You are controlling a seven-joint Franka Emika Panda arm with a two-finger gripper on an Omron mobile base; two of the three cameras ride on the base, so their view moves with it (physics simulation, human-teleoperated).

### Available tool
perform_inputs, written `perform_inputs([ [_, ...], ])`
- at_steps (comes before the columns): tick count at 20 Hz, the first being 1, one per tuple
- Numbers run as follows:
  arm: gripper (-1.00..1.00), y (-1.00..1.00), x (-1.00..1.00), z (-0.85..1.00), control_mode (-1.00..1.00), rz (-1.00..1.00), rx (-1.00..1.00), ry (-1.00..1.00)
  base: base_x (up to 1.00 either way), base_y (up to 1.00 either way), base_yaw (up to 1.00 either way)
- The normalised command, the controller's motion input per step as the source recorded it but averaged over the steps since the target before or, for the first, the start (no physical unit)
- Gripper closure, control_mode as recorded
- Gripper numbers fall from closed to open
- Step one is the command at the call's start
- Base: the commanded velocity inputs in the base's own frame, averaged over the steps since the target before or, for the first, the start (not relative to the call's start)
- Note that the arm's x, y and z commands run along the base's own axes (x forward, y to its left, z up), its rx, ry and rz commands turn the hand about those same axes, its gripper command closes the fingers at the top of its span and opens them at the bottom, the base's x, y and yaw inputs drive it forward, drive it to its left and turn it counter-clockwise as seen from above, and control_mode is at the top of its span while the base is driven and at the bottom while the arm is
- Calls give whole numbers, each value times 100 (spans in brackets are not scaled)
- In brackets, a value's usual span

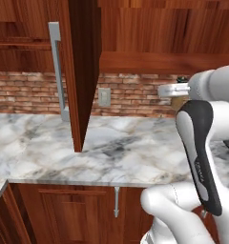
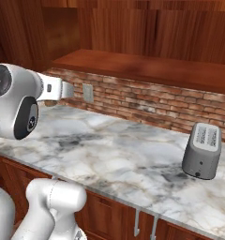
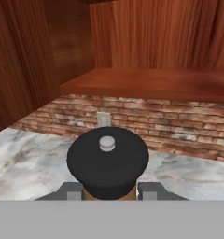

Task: Take 2 condiments from the cabinet and move them on the counter near the stove.Make sure the condiments are lined up with each other, next to each other.

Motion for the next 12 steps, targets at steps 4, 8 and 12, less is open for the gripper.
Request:
perform_inputs([
  [4,100,-13,-74,0,-100,-7,10,0,0,0,0],
  [8,100,-10,-49,0,-100,-6,7,0,0,0,0],
  [12,100,-4,-4,0,-100,0,0,0,0,0,0],
])
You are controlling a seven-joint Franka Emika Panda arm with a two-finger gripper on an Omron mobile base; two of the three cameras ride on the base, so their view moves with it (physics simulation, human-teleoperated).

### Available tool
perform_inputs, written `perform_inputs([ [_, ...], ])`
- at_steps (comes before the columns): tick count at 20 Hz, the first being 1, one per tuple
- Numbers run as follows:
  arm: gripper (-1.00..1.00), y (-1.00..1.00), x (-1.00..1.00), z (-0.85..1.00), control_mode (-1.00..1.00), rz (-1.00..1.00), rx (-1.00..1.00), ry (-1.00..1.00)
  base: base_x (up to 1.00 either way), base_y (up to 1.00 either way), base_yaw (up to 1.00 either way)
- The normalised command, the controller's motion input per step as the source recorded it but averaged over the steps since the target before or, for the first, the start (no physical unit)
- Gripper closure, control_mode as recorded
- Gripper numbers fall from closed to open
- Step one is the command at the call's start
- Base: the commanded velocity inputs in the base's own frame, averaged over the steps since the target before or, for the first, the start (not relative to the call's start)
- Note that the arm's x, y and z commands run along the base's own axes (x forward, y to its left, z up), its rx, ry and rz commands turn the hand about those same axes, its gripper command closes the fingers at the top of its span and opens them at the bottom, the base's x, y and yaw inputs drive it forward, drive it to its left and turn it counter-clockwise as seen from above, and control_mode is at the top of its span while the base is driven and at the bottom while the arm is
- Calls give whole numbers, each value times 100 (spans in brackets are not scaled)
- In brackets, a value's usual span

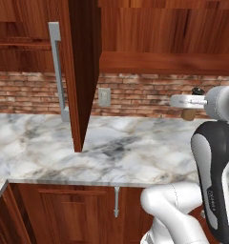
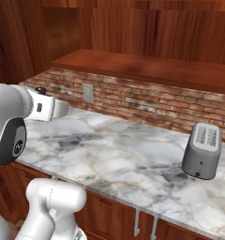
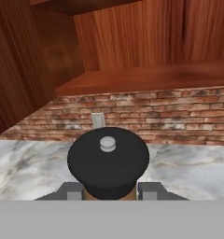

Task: Take 2 condiments from the cabinet and move them on the counter near the stove.Make sure the condiments are lined up with each other, next to each other.

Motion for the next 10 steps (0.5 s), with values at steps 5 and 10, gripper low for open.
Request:
perform_inputs([
  [5,100,0,0,0,-100,0,0,0,0,0,0],
  [10,100,0,-7,0,100,0,0,0,-17,0,0],
])
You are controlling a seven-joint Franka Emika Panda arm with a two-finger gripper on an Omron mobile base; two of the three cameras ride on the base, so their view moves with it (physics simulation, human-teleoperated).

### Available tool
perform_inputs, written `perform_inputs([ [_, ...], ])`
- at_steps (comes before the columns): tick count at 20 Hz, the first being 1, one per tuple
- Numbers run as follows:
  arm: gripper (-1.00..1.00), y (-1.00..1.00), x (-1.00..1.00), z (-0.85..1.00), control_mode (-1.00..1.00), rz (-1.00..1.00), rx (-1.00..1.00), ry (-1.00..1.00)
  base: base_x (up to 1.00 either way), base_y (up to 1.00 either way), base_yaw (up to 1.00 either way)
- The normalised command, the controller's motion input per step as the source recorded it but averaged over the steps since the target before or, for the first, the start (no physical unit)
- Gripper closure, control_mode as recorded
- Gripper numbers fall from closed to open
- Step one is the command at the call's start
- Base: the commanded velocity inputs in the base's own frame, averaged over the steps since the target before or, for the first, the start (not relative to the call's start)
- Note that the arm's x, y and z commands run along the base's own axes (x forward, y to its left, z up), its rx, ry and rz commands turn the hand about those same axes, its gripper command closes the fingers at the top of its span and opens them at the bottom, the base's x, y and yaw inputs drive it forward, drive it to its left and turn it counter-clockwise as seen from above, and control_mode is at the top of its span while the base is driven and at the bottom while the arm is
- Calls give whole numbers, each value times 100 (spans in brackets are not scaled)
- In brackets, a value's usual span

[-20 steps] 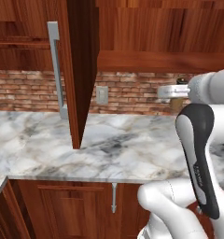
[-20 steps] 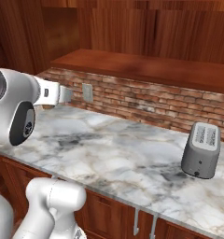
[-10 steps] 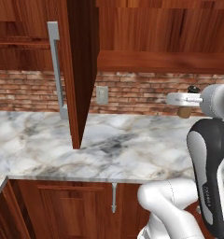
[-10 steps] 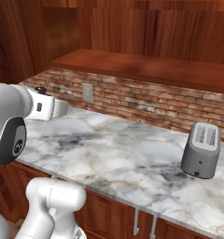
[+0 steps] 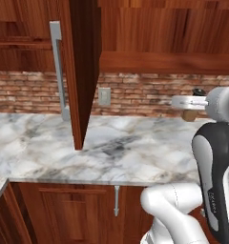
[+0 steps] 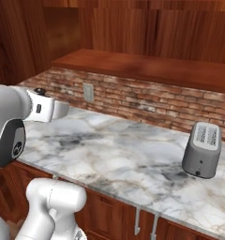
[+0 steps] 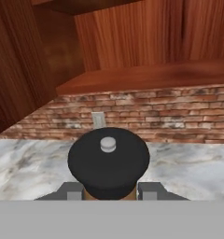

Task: Take 2 condiments from the cabinet and move them on the counter near the stove.Make sure the condiments are lined up with each other, next to each other.

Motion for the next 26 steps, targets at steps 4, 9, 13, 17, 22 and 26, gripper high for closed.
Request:
perform_inputs([
  [4,100,0,0,0,100,0,0,0,-100,0,0],
  [9,100,0,0,0,100,0,0,0,-100,0,33],
  [13,100,0,0,0,100,0,0,0,-75,-3,94],
  [17,100,0,0,0,100,0,0,0,-42,-1,100],
  [22,100,0,0,0,100,0,0,0,-34,0,100],
  [26,100,0,0,0,100,0,0,0,-23,5,100],
])
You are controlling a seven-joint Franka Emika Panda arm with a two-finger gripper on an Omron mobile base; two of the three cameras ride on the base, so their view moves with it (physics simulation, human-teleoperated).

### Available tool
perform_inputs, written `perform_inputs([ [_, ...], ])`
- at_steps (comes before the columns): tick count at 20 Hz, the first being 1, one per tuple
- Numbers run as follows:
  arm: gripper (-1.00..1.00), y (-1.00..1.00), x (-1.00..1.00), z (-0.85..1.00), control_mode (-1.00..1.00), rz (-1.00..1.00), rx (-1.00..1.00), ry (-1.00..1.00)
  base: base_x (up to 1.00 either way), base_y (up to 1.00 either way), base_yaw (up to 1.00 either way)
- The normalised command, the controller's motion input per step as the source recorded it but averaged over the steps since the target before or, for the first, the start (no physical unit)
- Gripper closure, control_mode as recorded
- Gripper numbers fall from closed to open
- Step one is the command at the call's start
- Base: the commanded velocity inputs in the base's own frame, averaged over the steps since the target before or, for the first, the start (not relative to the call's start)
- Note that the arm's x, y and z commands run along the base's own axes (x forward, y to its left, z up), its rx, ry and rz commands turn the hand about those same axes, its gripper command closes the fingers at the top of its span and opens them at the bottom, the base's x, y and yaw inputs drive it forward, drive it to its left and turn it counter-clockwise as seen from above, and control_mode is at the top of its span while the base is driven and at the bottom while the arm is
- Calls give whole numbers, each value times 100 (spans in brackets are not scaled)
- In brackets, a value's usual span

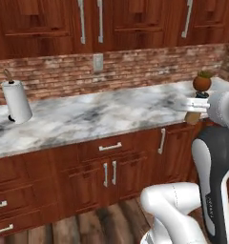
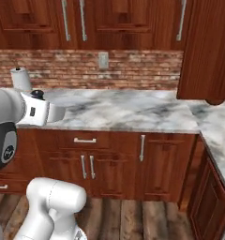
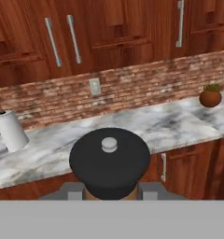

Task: Take 2 condiments from the cabinet and move them on the counter near the stove.Make sure the condiments are lined up with each other, next to each other.

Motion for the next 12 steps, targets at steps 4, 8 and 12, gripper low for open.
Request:
perform_inputs([
  [4,100,0,0,0,100,0,0,0,-20,34,93],
  [8,100,0,0,0,100,0,0,0,0,61,31],
  [12,100,0,0,0,100,0,0,0,0,76,1],
])
